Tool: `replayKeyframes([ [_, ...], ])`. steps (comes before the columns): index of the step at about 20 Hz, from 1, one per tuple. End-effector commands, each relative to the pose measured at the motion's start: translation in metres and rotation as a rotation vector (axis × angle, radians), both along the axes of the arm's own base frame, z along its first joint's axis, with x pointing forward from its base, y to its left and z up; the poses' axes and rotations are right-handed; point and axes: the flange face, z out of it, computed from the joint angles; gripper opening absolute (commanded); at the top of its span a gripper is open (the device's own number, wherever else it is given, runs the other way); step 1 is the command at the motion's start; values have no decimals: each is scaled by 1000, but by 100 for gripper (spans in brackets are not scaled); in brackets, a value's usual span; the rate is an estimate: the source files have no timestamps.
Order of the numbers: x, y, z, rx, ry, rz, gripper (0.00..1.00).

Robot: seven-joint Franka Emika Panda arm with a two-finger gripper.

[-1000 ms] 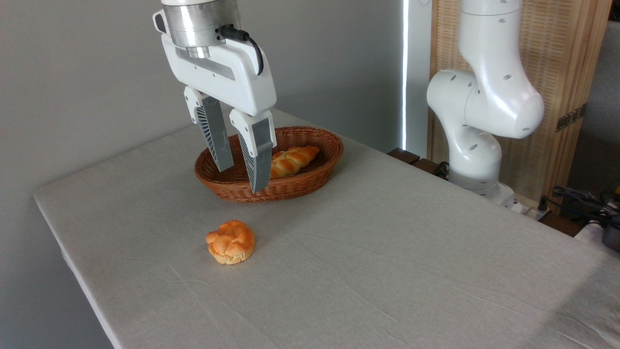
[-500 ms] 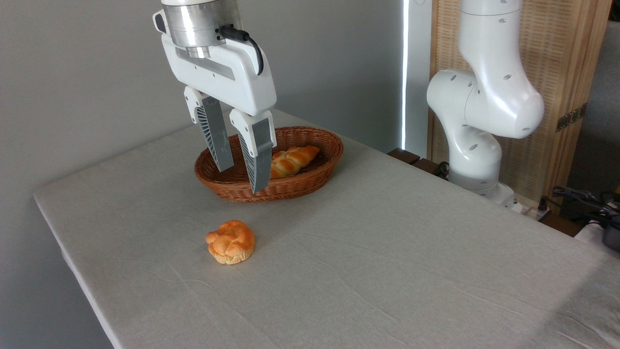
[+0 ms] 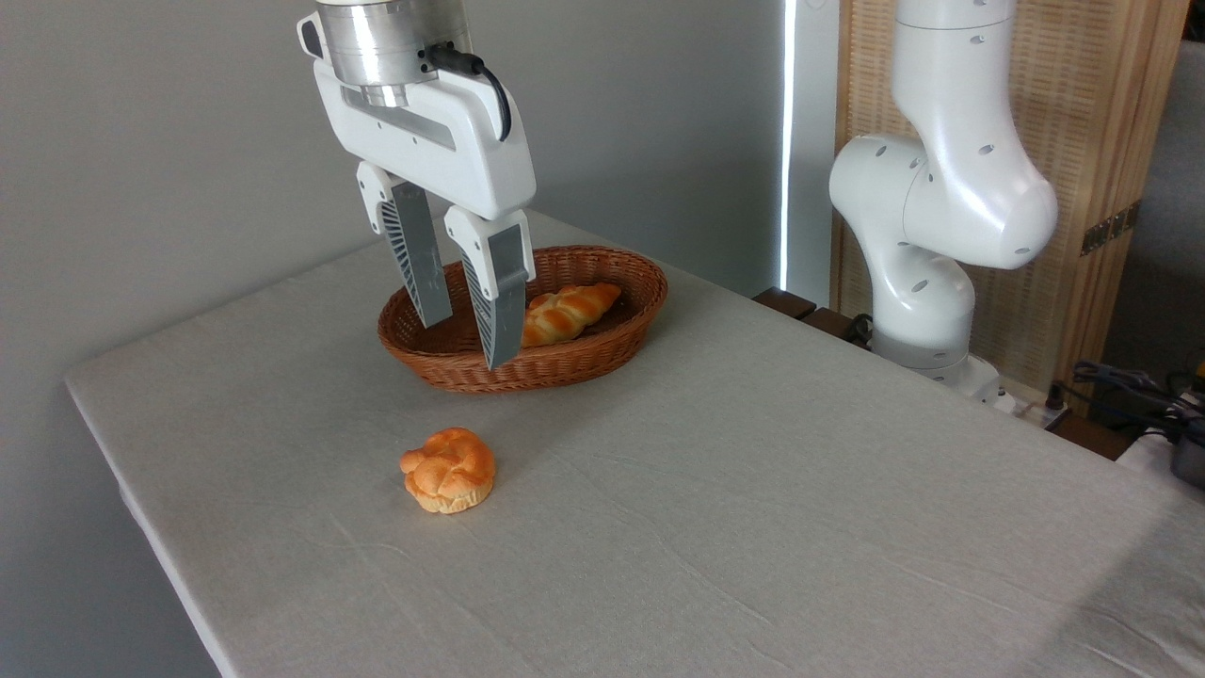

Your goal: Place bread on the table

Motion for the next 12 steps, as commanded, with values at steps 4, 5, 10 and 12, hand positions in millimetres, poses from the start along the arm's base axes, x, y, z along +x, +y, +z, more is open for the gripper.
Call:
replayKeyframes([
  [4,-23,-4,4,-37,-14,2,100],
  [5,-27,-4,4,-37,-26,2,100],
  [10,-42,-13,5,-64,-44,-11,100],
  [12,-51,-28,6,-72,-59,-48,100],
])
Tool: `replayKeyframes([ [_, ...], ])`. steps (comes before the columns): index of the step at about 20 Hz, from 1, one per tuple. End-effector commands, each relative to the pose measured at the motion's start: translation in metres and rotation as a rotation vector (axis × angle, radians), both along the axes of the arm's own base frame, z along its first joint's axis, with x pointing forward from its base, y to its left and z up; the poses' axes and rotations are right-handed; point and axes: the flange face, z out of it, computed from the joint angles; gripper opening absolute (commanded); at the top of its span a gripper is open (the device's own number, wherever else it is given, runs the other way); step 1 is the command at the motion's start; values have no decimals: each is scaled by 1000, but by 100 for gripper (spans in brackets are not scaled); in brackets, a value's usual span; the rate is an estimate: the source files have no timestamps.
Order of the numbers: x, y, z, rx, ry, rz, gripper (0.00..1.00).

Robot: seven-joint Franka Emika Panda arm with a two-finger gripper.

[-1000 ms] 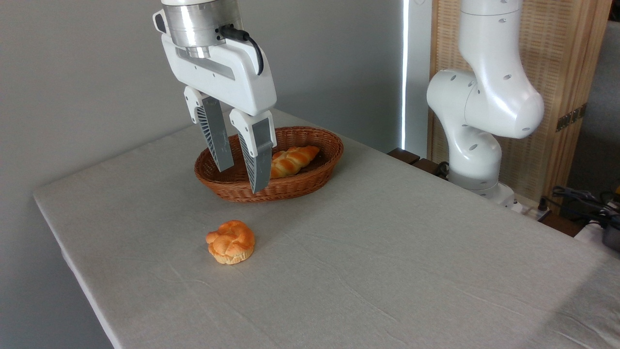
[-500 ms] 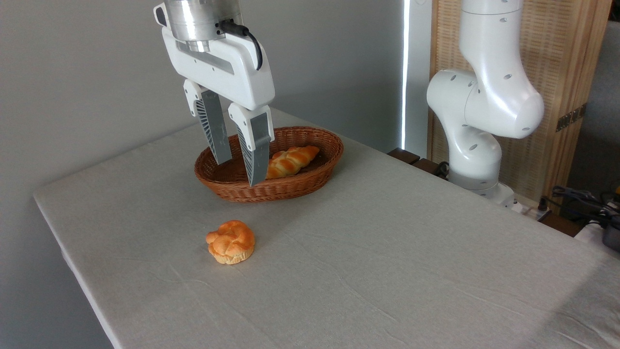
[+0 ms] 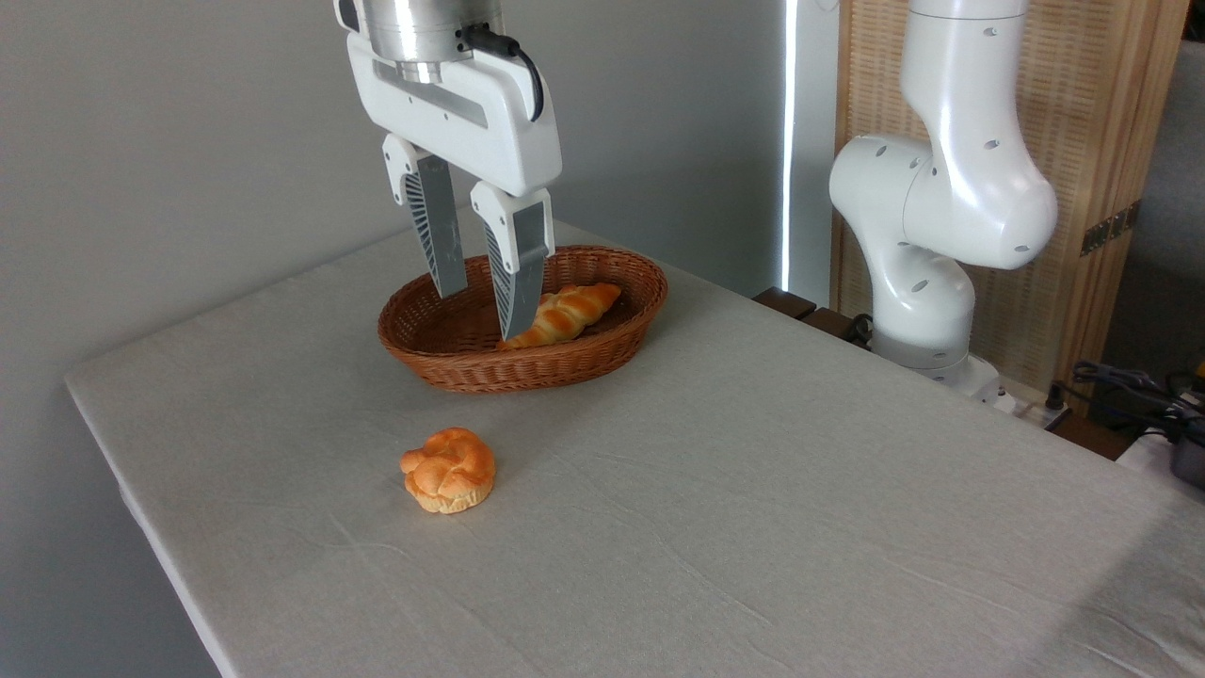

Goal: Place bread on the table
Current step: 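Lower the gripper into the basket over the braided bread roll, then close the gripper on the braided bread roll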

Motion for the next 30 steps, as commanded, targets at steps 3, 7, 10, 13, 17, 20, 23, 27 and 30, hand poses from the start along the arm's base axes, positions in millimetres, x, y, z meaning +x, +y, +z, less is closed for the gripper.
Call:
replayKeyframes([
  [3,-39,-51,-7,-33,-38,-130,100],
  [7,-69,-134,-49,-18,35,-294,100],
  [10,-95,-185,-91,17,57,-395,100],
  [13,-121,-213,-123,64,111,-468,100],
  [17,-129,-223,-149,75,99,-492,100],
  [20,-141,-233,-177,86,102,-519,100],
  [23,-146,-232,-194,91,117,-521,100],
  [27,-148,-231,-208,95,146,-524,100],
  [30,-149,-231,-215,93,154,-522,61],
])
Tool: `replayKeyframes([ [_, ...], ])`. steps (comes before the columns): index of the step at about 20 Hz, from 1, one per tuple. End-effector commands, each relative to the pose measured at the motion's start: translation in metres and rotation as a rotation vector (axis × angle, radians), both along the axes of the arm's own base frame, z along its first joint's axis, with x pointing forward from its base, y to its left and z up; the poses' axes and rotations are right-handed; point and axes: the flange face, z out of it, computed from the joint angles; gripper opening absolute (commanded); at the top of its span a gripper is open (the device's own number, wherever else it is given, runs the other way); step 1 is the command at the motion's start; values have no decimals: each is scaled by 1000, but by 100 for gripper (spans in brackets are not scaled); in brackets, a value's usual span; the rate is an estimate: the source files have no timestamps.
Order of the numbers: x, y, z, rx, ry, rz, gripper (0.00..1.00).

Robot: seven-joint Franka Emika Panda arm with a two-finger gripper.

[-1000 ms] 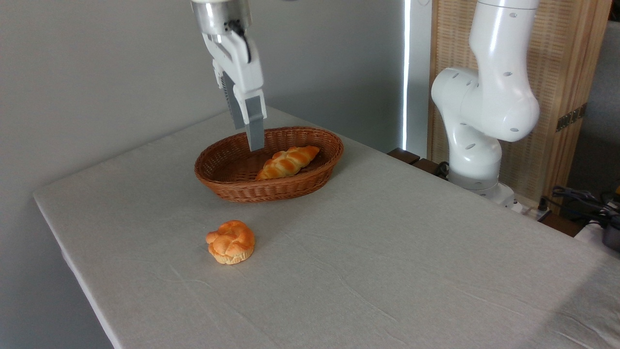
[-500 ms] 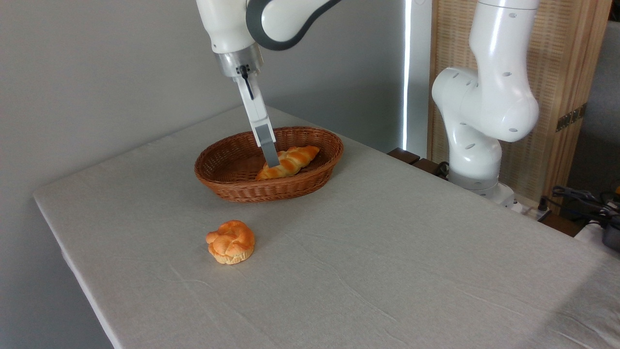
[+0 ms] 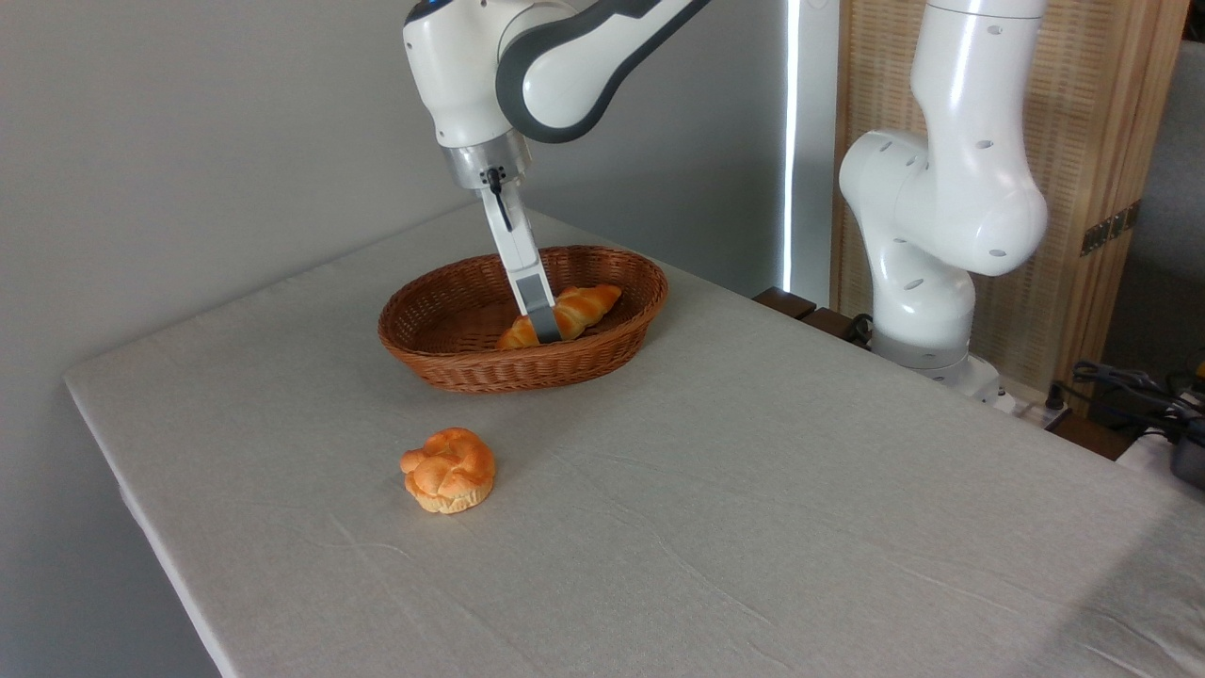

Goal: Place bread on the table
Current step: 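Close the gripper on the braided bread roll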

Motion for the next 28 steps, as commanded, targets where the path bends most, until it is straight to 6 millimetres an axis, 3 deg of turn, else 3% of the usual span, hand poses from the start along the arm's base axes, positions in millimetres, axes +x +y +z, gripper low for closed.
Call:
replayKeyframes([
  [1,-1,4,-15,-3,17,-6,44],
  [3,-1,4,-16,-3,20,-4,30],
  [6,-1,4,-18,-3,26,-3,25],
  [18,2,4,-14,-8,18,14,25],
  [24,11,1,7,-29,-18,50,25],
  [28,26,-10,56,-125,-20,120,25],
])
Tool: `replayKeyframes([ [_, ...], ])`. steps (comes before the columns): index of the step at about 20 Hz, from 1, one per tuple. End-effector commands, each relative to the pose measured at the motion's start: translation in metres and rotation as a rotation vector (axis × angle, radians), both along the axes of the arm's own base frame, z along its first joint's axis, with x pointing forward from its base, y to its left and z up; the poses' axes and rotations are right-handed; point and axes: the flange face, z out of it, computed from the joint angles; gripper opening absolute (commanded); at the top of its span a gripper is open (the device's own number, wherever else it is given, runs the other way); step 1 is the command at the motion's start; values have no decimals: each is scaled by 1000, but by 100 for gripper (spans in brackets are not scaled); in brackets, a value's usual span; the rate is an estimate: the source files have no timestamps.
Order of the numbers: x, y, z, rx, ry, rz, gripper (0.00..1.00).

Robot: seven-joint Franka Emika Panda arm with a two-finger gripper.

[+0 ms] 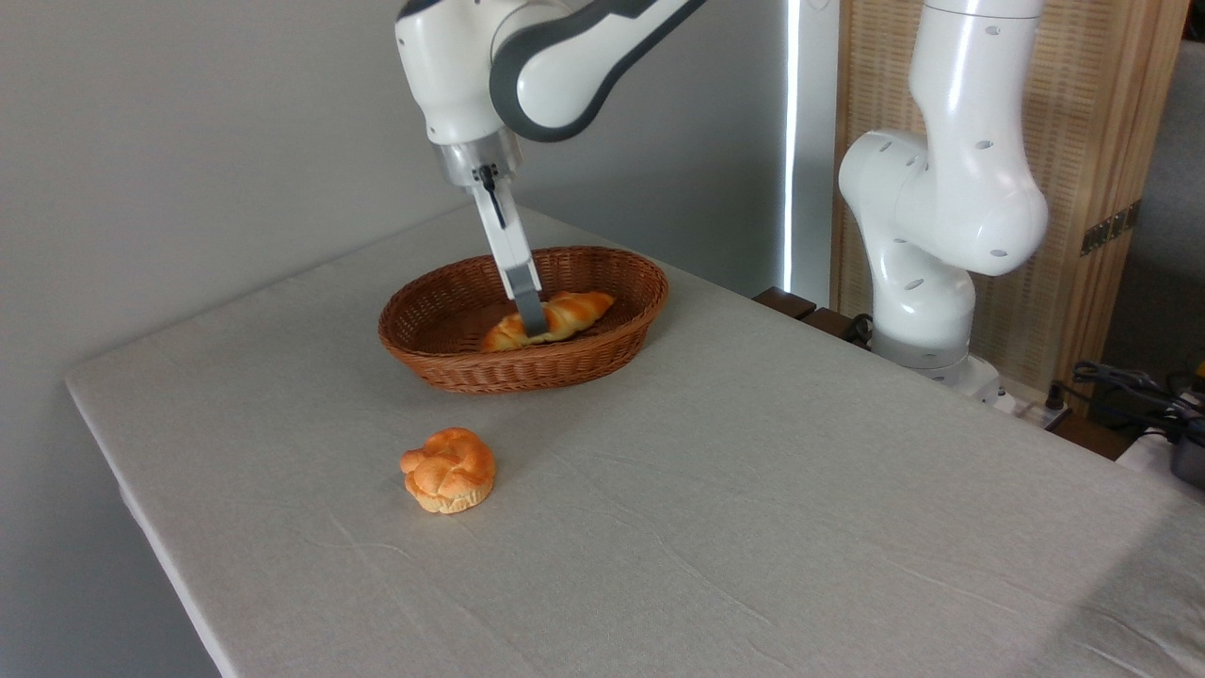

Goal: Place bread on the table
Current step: 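Close the gripper on the braided bread roll, then lift the braided roll out of the basket and carry it beside the bun, then lower the braided roll onto the table next to the round bun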

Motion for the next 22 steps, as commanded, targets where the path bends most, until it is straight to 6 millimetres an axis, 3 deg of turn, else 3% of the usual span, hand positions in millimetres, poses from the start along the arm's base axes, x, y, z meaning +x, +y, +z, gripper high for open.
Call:
replayKeyframes([
  [1,11,-9,52,-88,20,58,25],
  [4,11,-10,90,-105,80,57,26],
  [7,35,22,118,-133,58,117,28],
  [8,46,39,124,-140,42,144,29],
  [9,64,69,136,-152,11,177,31],
  [11,83,117,141,-140,-21,190,33],
  [13,100,162,134,-104,-37,142,33],
  [17,134,232,86,-26,7,88,33],
  [18,141,238,71,-15,20,88,42],
  [20,153,240,46,-9,21,97,72],
  [21,157,238,34,-5,30,96,98],
  [22,159,237,26,-1,37,91,100],
])
